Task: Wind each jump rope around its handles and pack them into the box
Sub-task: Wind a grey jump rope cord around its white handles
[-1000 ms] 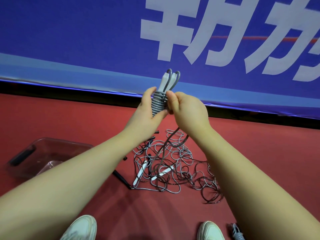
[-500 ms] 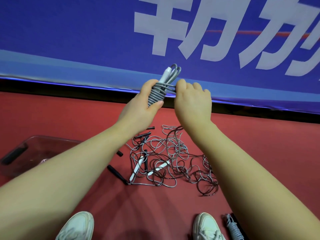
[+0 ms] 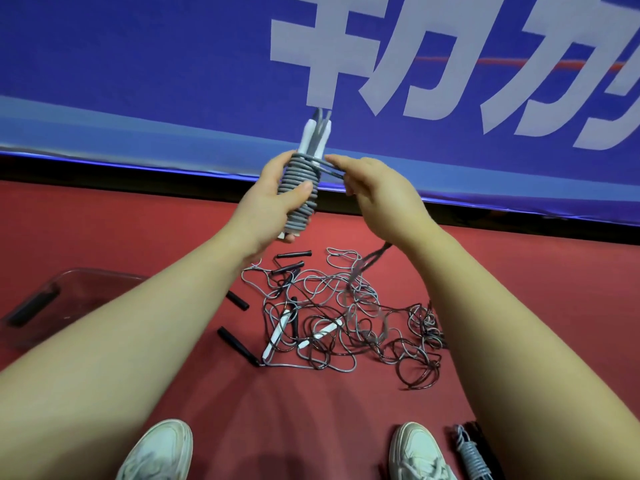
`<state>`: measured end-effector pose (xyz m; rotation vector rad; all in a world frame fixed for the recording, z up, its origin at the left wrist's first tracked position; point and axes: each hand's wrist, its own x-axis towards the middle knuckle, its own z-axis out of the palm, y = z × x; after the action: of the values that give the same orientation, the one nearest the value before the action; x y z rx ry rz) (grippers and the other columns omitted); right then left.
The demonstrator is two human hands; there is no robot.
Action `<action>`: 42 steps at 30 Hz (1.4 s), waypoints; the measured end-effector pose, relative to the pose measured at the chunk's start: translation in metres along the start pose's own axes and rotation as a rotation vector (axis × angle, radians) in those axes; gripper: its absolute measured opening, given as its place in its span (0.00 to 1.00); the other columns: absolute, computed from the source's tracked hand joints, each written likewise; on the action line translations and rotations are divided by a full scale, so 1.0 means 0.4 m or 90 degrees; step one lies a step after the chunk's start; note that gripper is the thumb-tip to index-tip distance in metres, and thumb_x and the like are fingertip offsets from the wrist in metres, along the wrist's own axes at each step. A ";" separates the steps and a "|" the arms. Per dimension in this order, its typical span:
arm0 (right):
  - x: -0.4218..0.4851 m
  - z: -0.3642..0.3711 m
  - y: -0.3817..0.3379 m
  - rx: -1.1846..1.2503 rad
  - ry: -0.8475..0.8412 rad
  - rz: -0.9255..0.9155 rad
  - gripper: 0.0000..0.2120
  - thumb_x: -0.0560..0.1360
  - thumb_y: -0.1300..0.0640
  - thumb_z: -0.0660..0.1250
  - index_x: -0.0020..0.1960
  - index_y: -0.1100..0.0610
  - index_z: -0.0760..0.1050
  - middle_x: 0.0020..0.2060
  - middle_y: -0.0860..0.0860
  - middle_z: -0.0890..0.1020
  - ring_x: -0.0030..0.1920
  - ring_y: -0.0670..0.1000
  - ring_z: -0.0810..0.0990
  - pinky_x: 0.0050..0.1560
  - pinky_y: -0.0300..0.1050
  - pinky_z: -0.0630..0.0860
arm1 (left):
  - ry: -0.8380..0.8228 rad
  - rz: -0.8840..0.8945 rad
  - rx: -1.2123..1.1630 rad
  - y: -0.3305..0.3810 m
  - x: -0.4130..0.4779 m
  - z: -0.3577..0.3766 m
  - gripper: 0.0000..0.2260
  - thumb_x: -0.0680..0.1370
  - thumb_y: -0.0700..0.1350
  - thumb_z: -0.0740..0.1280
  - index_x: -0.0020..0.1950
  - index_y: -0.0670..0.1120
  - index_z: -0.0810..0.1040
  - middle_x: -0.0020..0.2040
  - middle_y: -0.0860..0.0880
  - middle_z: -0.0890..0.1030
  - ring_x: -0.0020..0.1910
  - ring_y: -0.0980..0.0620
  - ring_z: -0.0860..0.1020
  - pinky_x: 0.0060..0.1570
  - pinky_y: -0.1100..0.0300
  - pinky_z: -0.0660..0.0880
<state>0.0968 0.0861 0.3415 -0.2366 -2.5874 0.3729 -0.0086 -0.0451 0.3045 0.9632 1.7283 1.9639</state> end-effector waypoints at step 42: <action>-0.084 0.025 0.127 0.290 -0.165 0.152 0.10 0.75 0.65 0.64 0.37 0.54 0.76 0.25 0.43 0.74 0.25 0.40 0.66 0.30 0.37 0.65 | -0.424 -0.228 0.040 -0.034 -0.085 0.006 0.15 0.70 0.42 0.69 0.55 0.48 0.73 0.39 0.47 0.78 0.35 0.55 0.79 0.34 0.60 0.79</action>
<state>0.1252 0.1243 0.3023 -0.3512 -2.6359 1.1259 0.0147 -0.0630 0.2829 1.0777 1.4452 1.1847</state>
